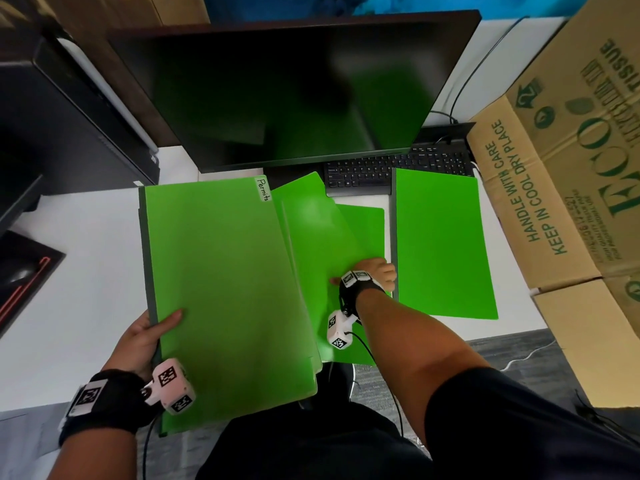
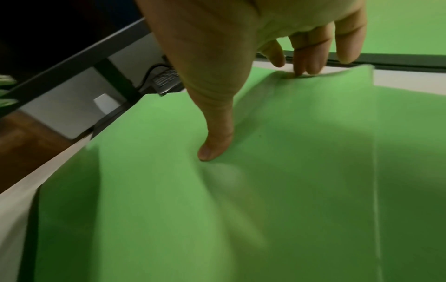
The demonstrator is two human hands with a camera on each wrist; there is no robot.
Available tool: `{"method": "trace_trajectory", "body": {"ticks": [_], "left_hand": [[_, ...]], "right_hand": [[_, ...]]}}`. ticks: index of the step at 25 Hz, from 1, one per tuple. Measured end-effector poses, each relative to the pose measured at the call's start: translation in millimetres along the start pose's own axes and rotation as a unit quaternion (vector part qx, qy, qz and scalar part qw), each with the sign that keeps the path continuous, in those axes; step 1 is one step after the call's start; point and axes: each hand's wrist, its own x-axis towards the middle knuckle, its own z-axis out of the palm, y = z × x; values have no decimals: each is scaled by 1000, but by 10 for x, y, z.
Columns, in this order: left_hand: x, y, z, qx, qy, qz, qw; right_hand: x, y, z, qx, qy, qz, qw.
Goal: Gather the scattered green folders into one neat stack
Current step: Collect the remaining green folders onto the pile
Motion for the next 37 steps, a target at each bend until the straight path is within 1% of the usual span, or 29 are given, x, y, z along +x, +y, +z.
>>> {"method": "trace_trajectory", "body": {"ticks": [2,3,5,7,8,10,14,15,18,21,24,25,26,28,30,31,33,34,35,37], "left_hand": [[-29,19,-1,4,1,5,1000],[-42,32,-5,1,3,5,1000],[-47,49,-39,-1,14,-1,1000],[-58,63,-50,5,15,-1,1000],[-64,67,-45,8,16,0,1000],[-73,66,-56,3,14,3,1000],[-95,81,-112,-11,19,-4,1000],[-102,81,-136,-17,20,-8,1000],[-91,39,-316,-33,39,-8,999],[-218,162,-315,-24,49,-21,998],[-321,239,-275,-21,93,-14,995],[-311,216,-305,-19,96,-23,995],[-254,155,-395,-19,110,-20,993],[-88,-28,-672,-9,132,-42,990],[-60,-56,-719,-11,113,-58,992],[-82,-26,-682,-14,106,-56,993],[-156,53,-619,-22,106,-42,993],[-176,78,-623,-24,118,-37,992],[-223,120,-623,-39,116,-33,992],[-302,199,-670,-50,128,-17,990]], "right_hand": [[-210,83,-146,-3,19,34,999],[-308,102,-218,-10,12,42,999],[-375,132,-296,-18,2,37,999],[-362,161,-323,-3,-5,27,1000],[-339,178,-336,5,-5,15,1000],[-320,214,-374,30,-31,-8,999],[-315,350,-514,145,-97,-75,982],[-329,406,-550,144,-109,-83,980],[-357,617,-625,141,-114,-124,976],[-311,981,-677,170,-127,-134,968],[-240,1277,-721,209,-160,-155,952],[-167,1339,-721,214,-175,-158,948],[-183,1368,-772,228,-188,-157,942],[-295,1374,-891,264,-200,-152,931],[-245,1388,-919,293,-211,-166,918],[-333,1345,-987,302,-222,-175,911],[-410,1281,-1037,320,-236,-196,896],[-428,1259,-1048,329,-247,-216,886],[-449,1251,-1077,330,-247,-243,878],[-581,1226,-1178,314,-255,-285,869]]}}
